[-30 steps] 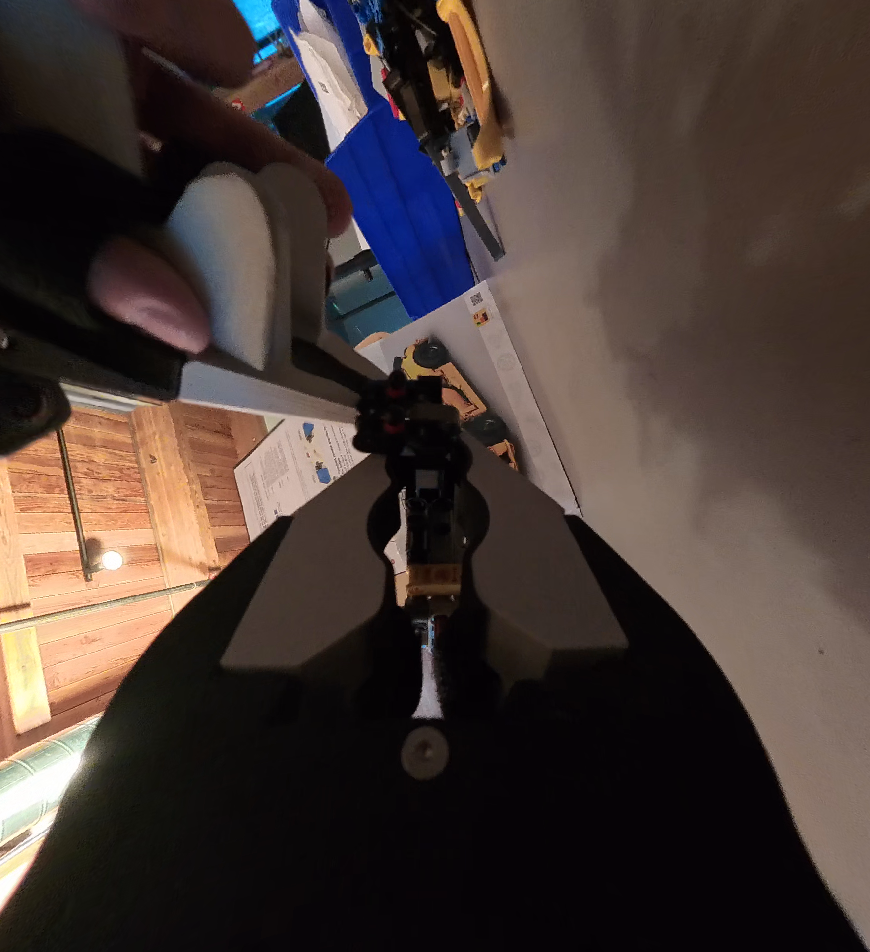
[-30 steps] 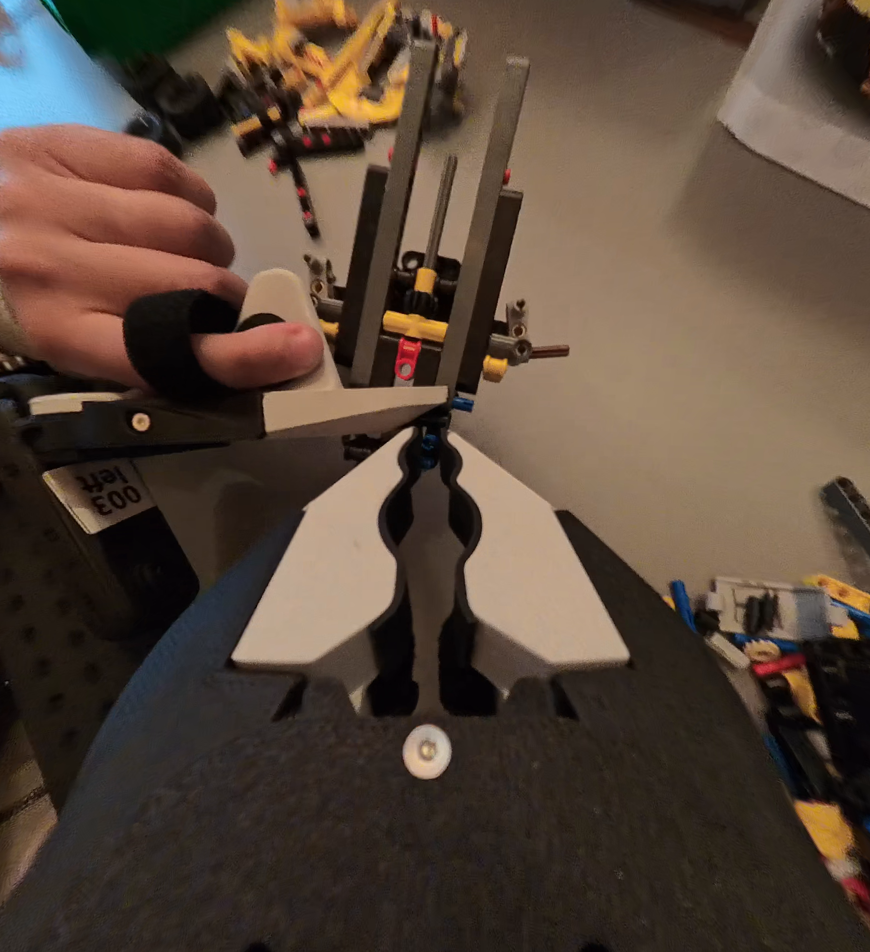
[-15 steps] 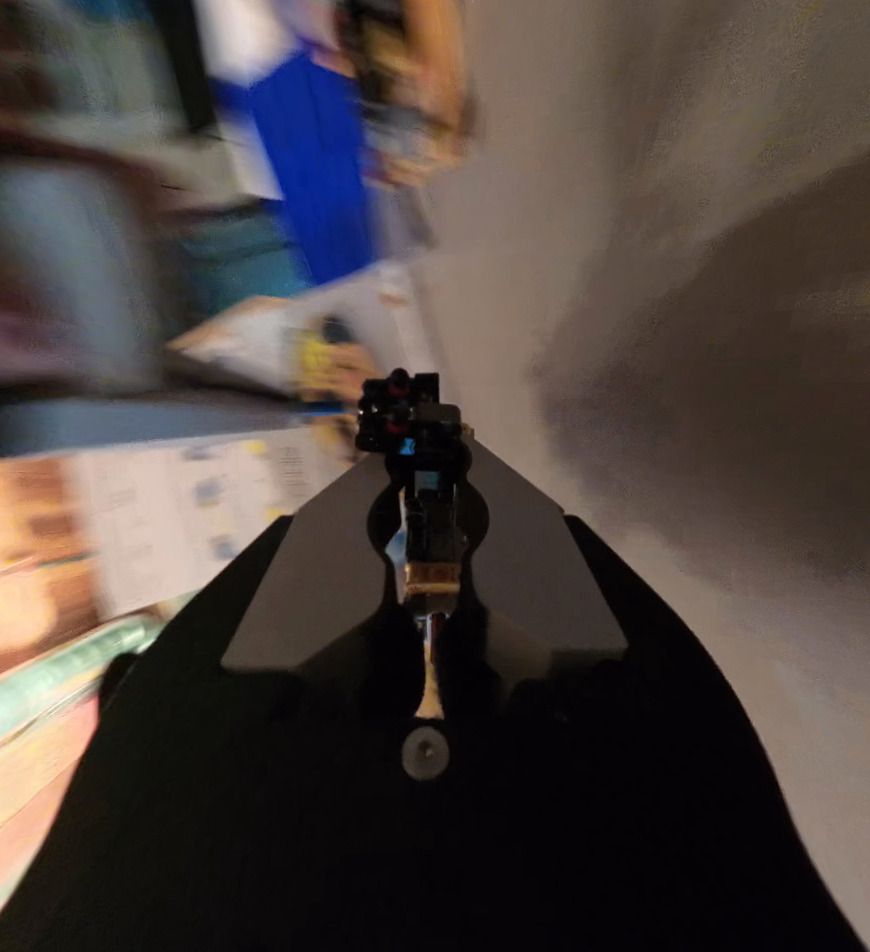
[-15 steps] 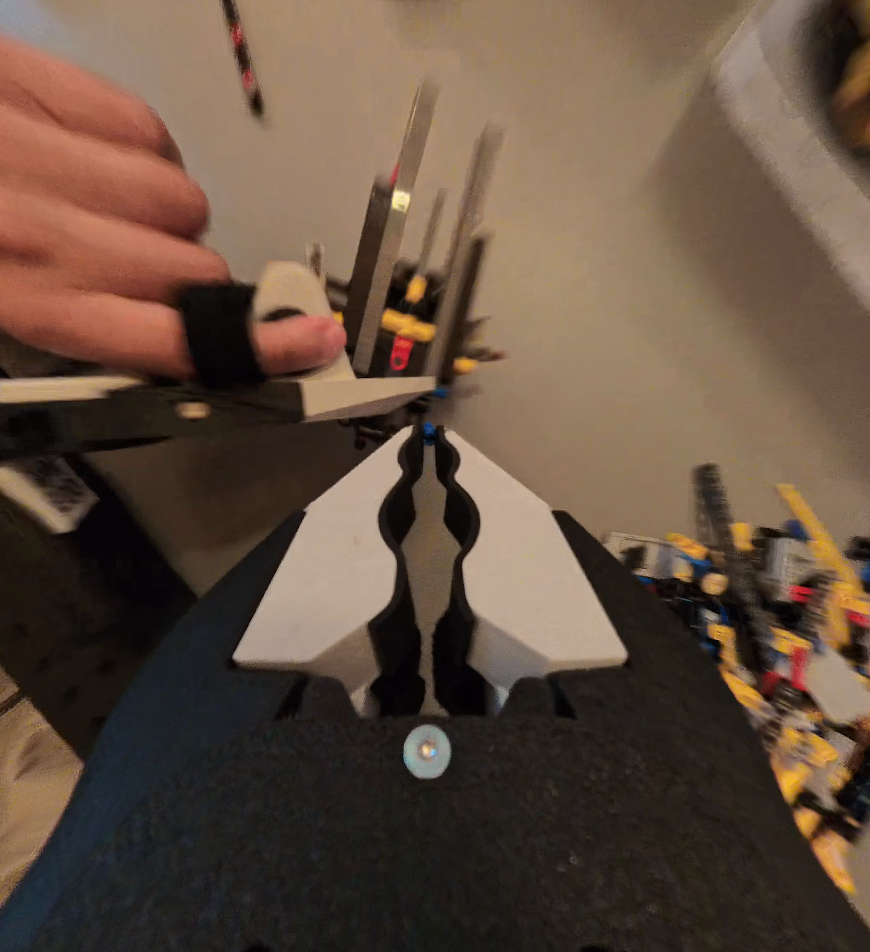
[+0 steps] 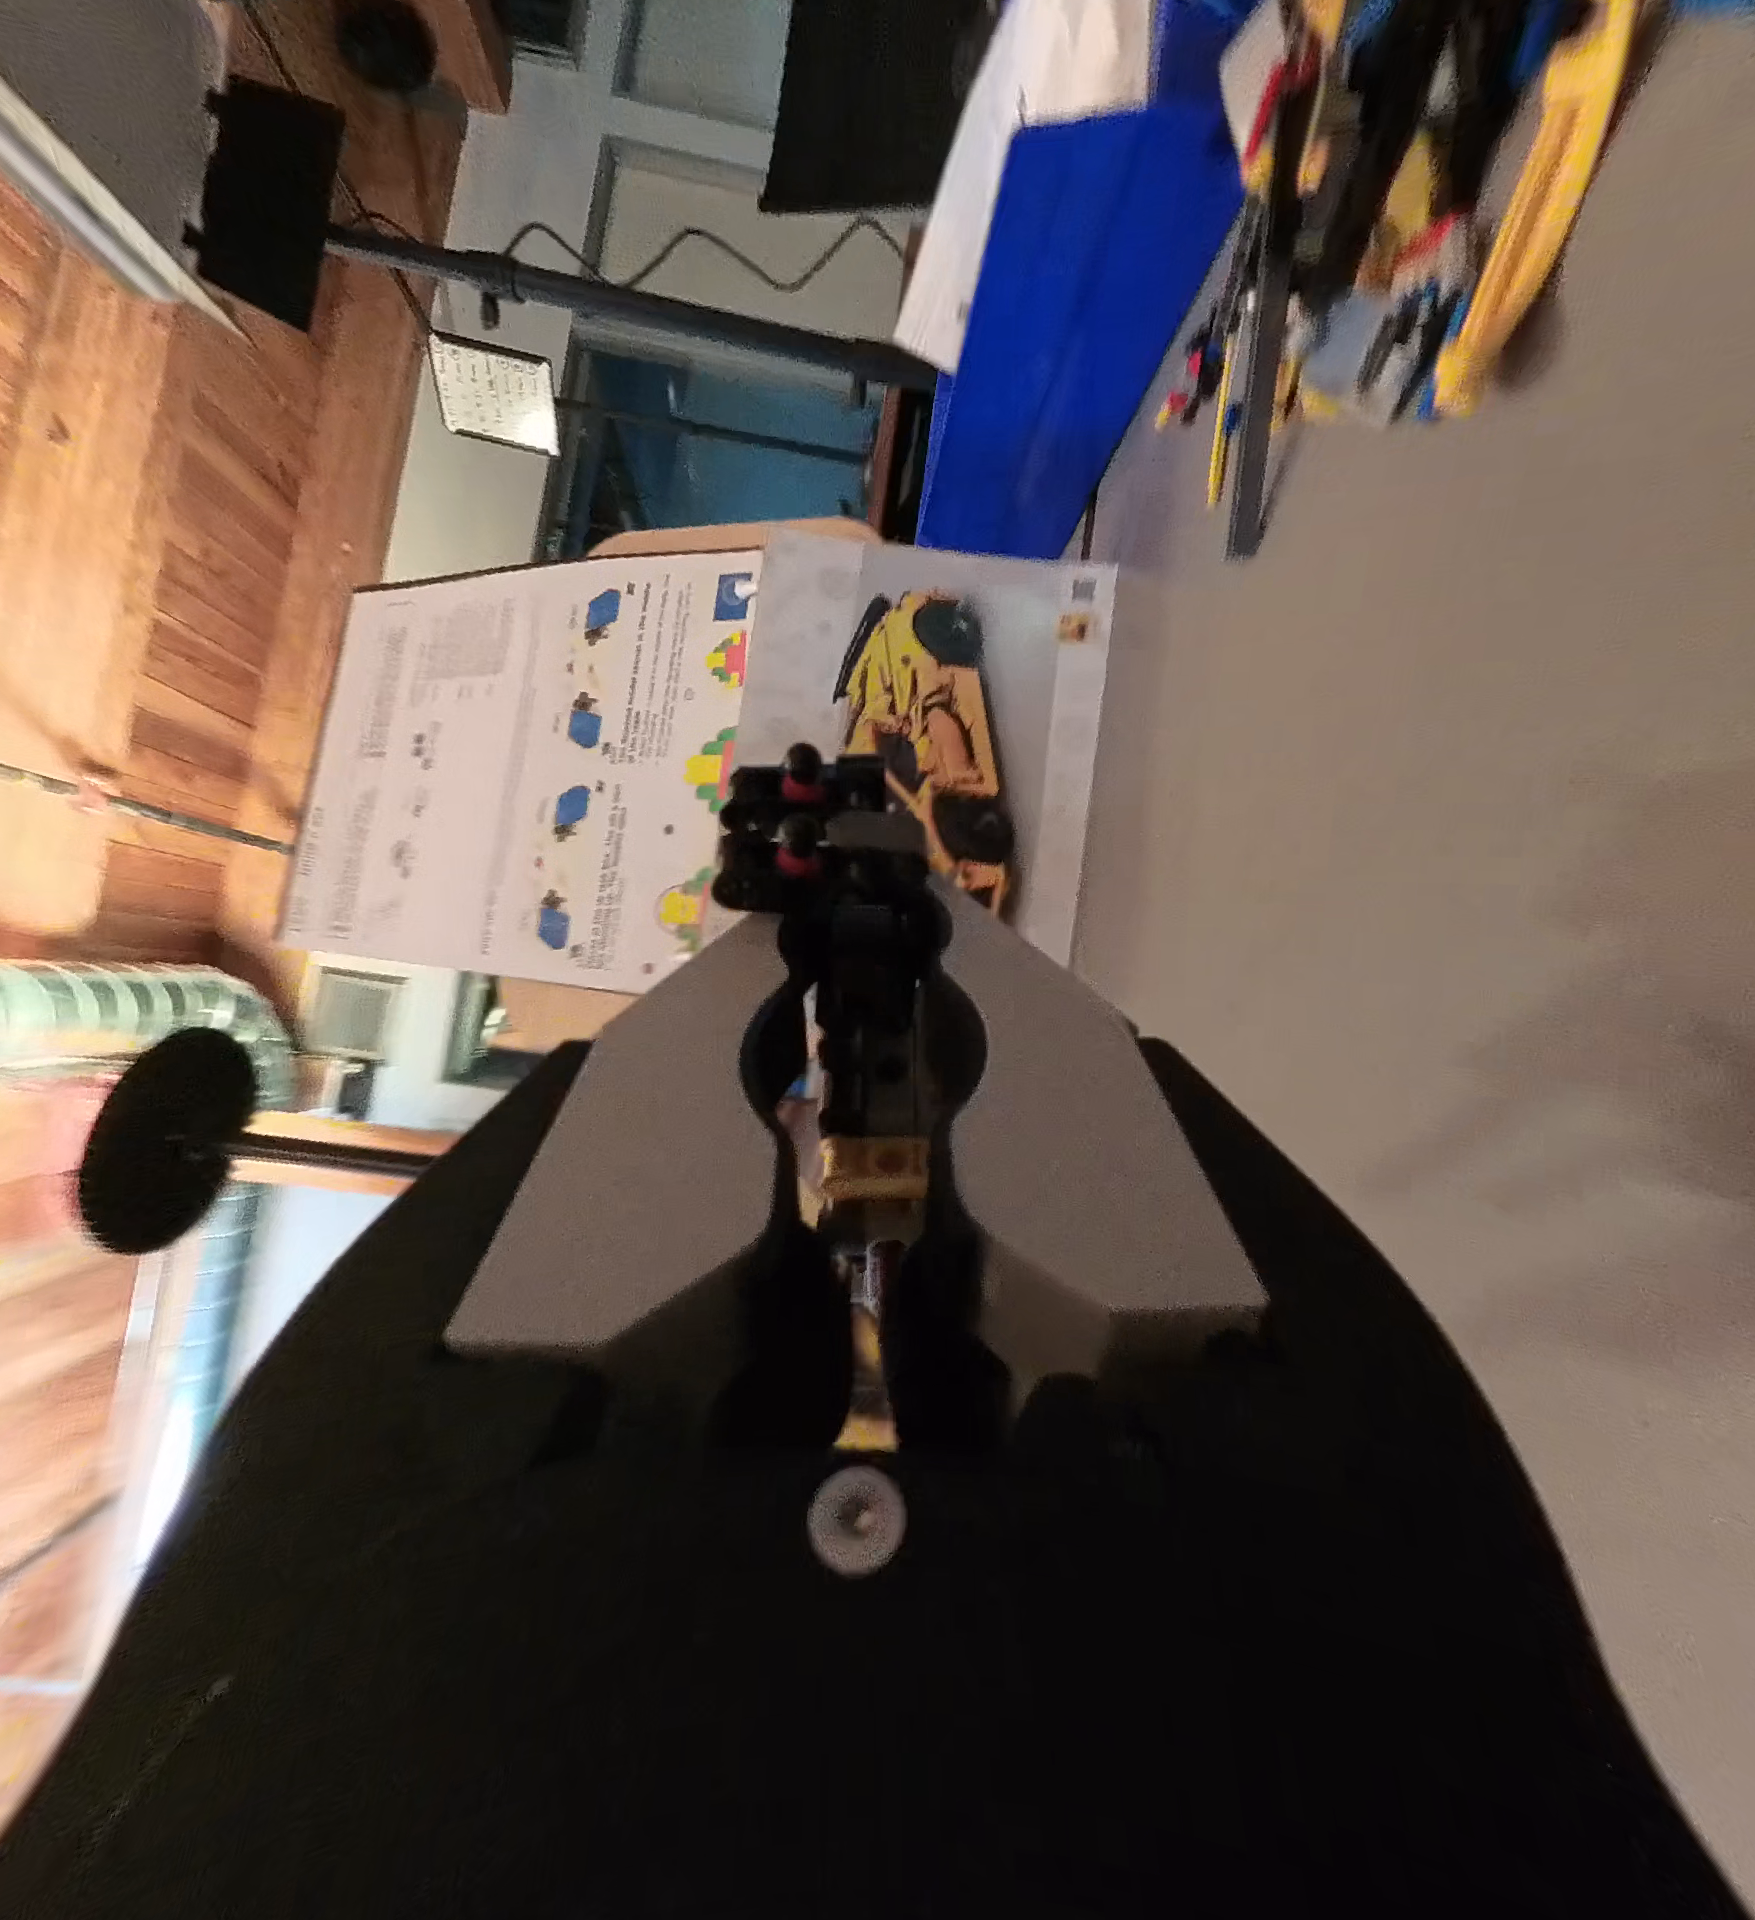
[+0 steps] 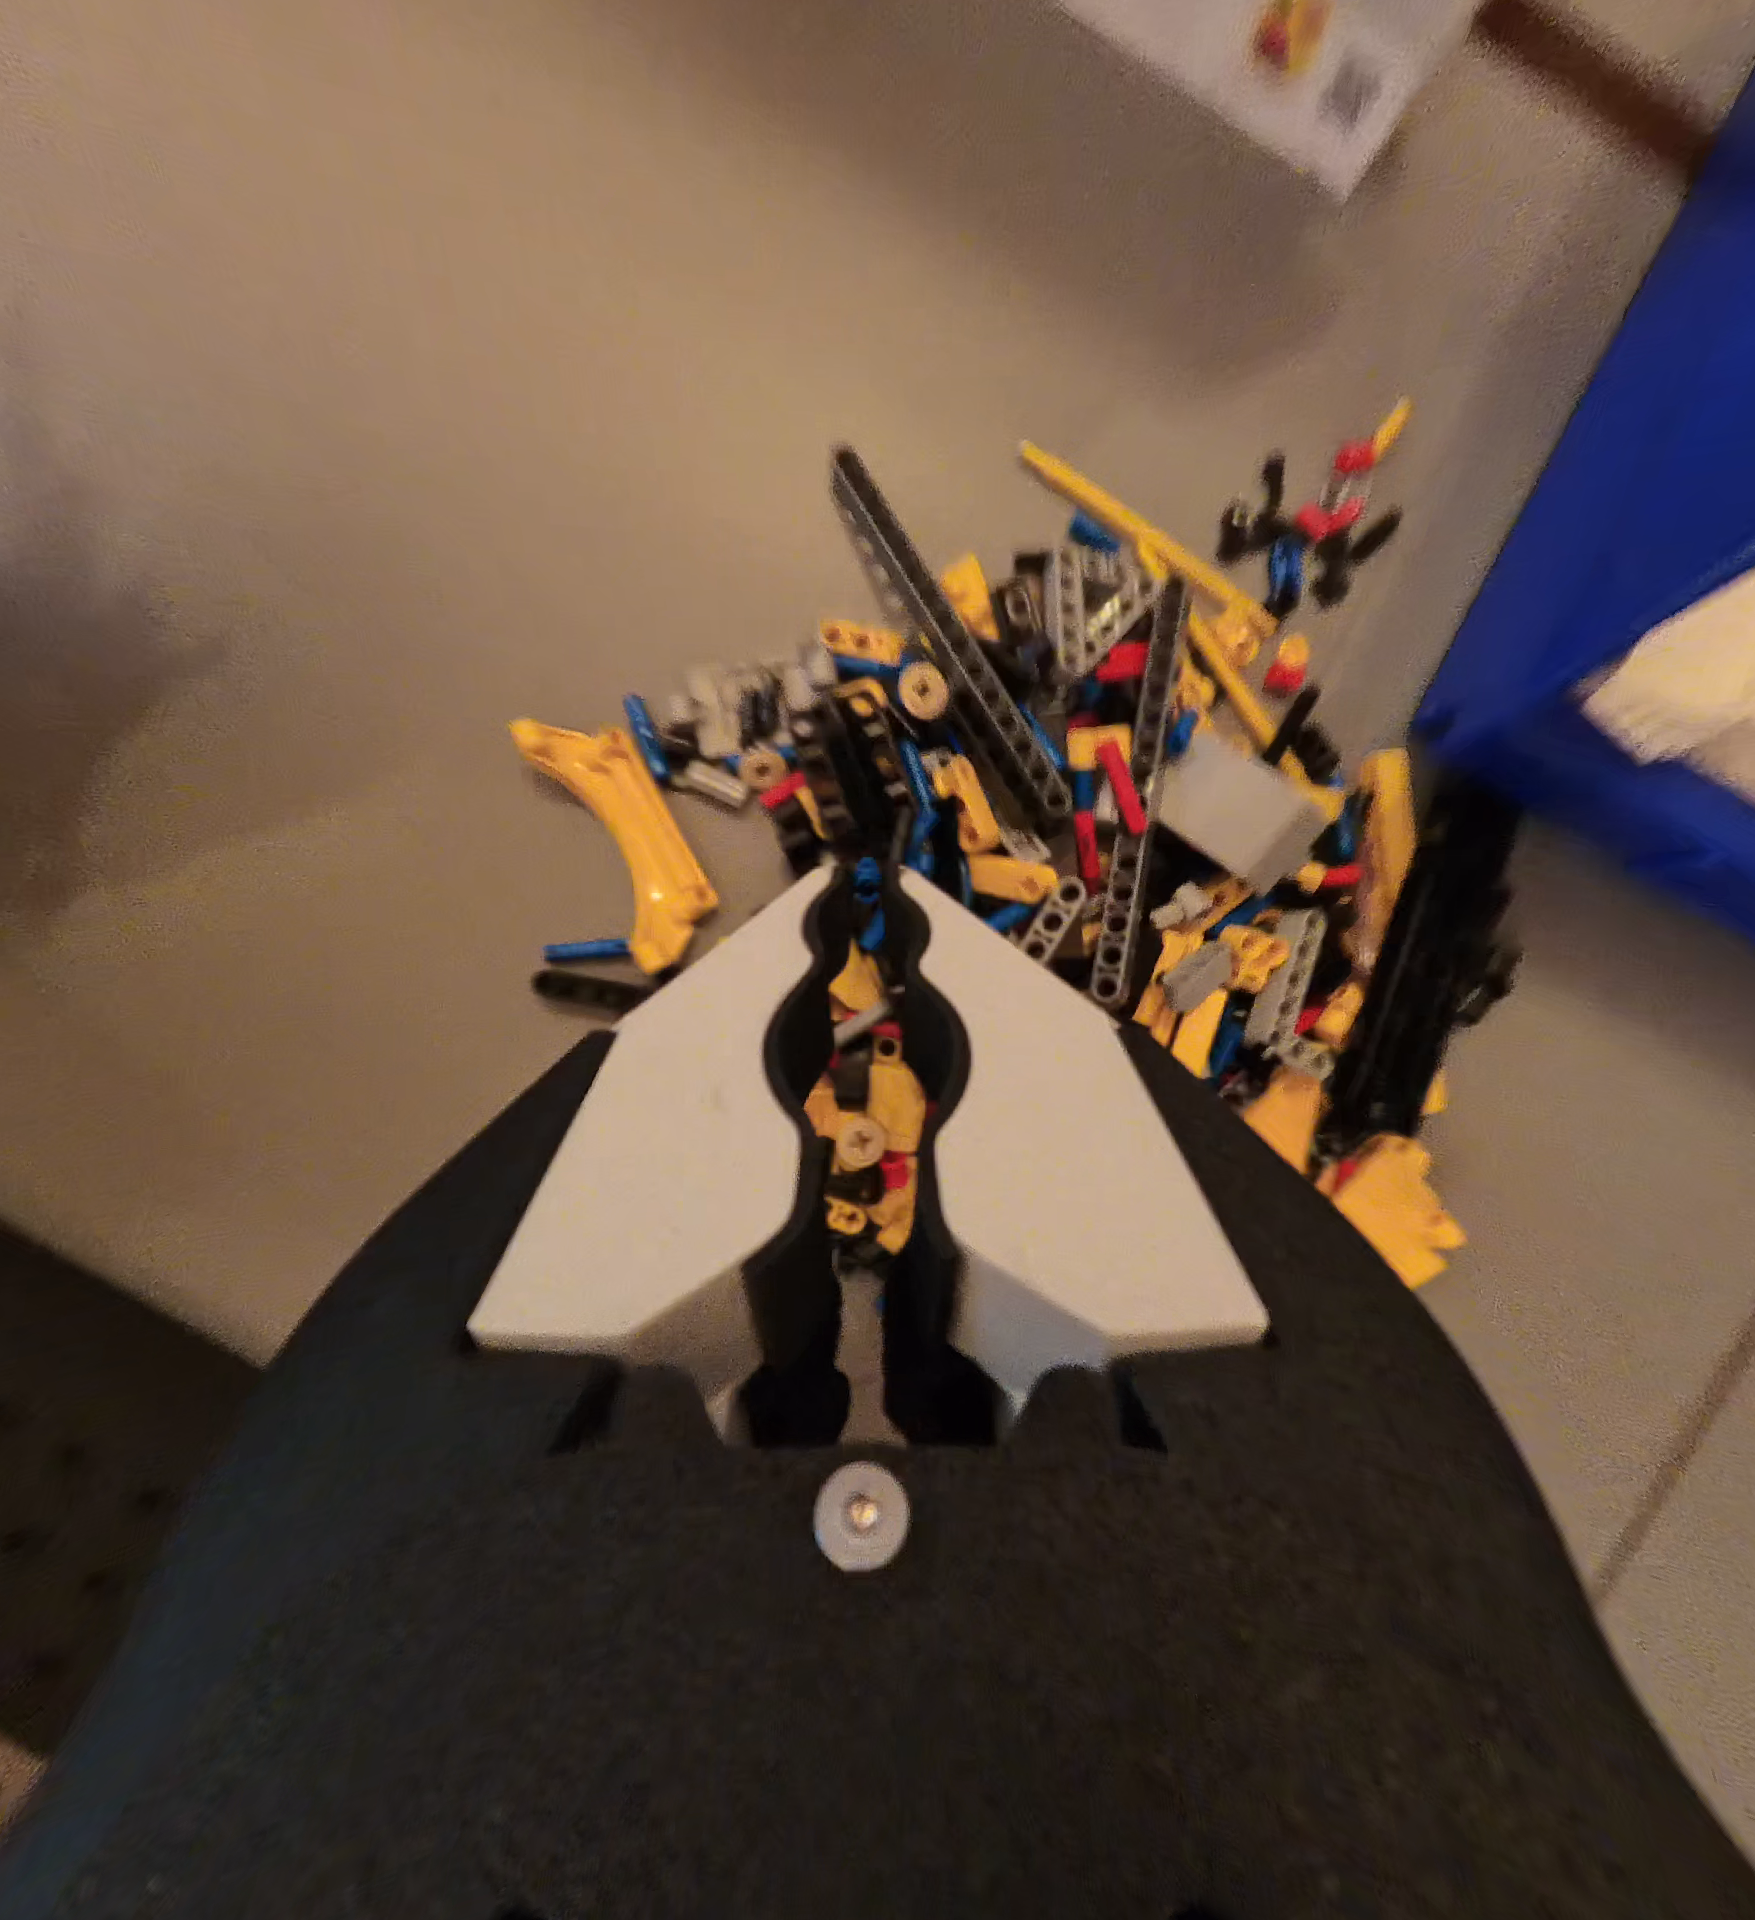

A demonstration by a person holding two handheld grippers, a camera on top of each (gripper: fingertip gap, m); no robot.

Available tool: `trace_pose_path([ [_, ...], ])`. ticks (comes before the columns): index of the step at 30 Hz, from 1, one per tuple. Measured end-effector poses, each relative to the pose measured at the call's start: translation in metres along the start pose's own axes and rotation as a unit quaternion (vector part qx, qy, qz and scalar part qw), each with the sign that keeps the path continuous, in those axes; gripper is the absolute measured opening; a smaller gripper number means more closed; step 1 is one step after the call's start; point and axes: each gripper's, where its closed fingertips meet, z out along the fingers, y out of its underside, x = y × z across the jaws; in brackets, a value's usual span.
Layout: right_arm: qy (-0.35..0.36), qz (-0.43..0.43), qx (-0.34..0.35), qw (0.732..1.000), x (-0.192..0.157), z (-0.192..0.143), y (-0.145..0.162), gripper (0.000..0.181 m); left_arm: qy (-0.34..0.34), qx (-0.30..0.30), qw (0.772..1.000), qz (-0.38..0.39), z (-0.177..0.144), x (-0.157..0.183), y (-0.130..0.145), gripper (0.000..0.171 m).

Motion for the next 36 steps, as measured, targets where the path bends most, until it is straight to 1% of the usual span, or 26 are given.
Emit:
trace_pose_path([
  [1,-0.003,0.008,-0.001,1.0,0.005,0.01,0.011,0.005,0.003,0.013,1.0,-0.025,-0.002,-0.003,-0.004,0.015],
  [2,-0.001,-0.001,0.002,1.0,0.007,0.016,0.016,0.012,0.01,0.028,0.998,-0.059,-0.003,-0.004,-0.009,0.016],
  [3,-0.002,-0.02,0.021,1.0,0.002,0.017,0.013,0.021,0.029,0.044,0.994,-0.097,-0.005,-0.004,-0.014,0.015],
  [4,-0.022,-0.045,0.057,0.997,-0.012,0.013,0.001,0.026,0.05,0.062,0.989,-0.126,-0.007,-0.001,-0.021,0.016],
  [5,-0.07,-0.074,0.106,0.989,-0.038,0.003,-0.017,0.025,0.067,0.09,0.982,-0.151,-0.01,0.0,-0.028,0.015],
  [6,-0.136,-0.1,0.162,0.972,-0.071,-0.012,-0.037,0.02,0.09,0.118,0.972,-0.181,-0.014,0.002,-0.036,0.015],
  [7,-0.2,-0.11,0.218,0.949,-0.1,-0.032,-0.056,0.02,0.117,0.138,0.959,-0.219,-0.018,0.003,-0.043,0.015],
  [8,-0.271,-0.101,0.271,0.918,-0.127,-0.056,-0.075,0.019,0.135,0.155,0.943,-0.26,-0.021,0.002,-0.048,0.015],
  [9,-0.35,-0.081,0.31,0.88,-0.151,-0.079,-0.089,0.015,0.149,0.172,0.927,-0.297,-0.023,-0.002,-0.053,0.016],
  [10,-0.421,-0.064,0.32,0.846,-0.17,-0.095,-0.096,0.017,0.163,0.188,0.912,-0.327,-0.026,-0.005,-0.057,0.016],
  [11,-0.459,-0.054,0.308,0.832,-0.18,-0.099,-0.098,0.019,0.17,0.2,0.9,-0.349,-0.028,-0.009,-0.059,0.016],
  [13,-0.481,-0.054,0.278,0.83,-0.191,-0.09,-0.095,0.022,0.177,0.213,0.888,-0.366,-0.031,-0.012,-0.06,0.016],
  [16,-0.505,-0.041,0.234,0.83,-0.204,-0.076,-0.092,0.021,0.187,0.219,0.887,-0.361,-0.032,-0.01,-0.061,0.016],
  [17,-0.517,-0.045,0.22,0.826,-0.211,-0.075,-0.089,0.019,0.19,0.217,0.887,-0.36,-0.032,-0.009,-0.061,0.016],
  [18,-0.531,-0.049,0.21,0.819,-0.217,-0.076,-0.087,0.016,0.192,0.216,0.889,-0.355,-0.032,-0.007,-0.061,0.016],
  [20,-0.534,-0.047,0.193,0.822,-0.221,-0.07,-0.085,0.011,0.192,0.216,0.894,-0.341,-0.033,-0.005,-0.061,0.016],
  [22,-0.552,-0.03,0.176,0.815,-0.221,-0.069,-0.083,0.006,0.187,0.216,0.905,-0.315,-0.033,-0.003,-0.061,0.016],
  [24,-0.591,0.018,0.136,0.795,-0.221,-0.069,-0.079,0.005,0.184,0.212,0.916,-0.286,-0.034,0.0,-0.062,0.016],
  [25,-0.611,0.042,0.119,0.782,-0.22,-0.069,-0.077,0.005,0.188,0.209,0.918,-0.279,-0.035,0.002,-0.063,0.016],
  [26,-0.621,0.055,0.113,0.774,-0.22,-0.067,-0.076,0.005,0.194,0.204,0.92,-0.273,-0.035,0.005,-0.063,0.016],
  [28,-0.625,0.059,0.125,0.768,-0.218,-0.065,-0.075,0.004,0.205,0.196,0.917,-0.281,-0.035,0.007,-0.064,0.016],
  [30,-0.647,0.078,0.145,0.745,-0.218,-0.072,-0.079,0.002,0.211,0.205,0.904,-0.31,-0.036,0.001,-0.067,0.016],
  [32,-0.659,0.087,0.164,0.729,-0.218,-0.077,-0.083,0.001,0.202,0.205,0.905,-0.314,-0.037,-0.006,-0.067,0.015],
  [34,-0.68,0.095,0.178,0.705,-0.219,-0.084,-0.089,0.002,0.197,0.211,0.899,-0.33,-0.039,-0.014,-0.069,0.016],
  [36,-0.686,0.103,0.184,0.697,-0.221,-0.085,-0.093,0.002,0.196,0.211,0.897,-0.336,-0.04,-0.018,-0.067,0.015],
])
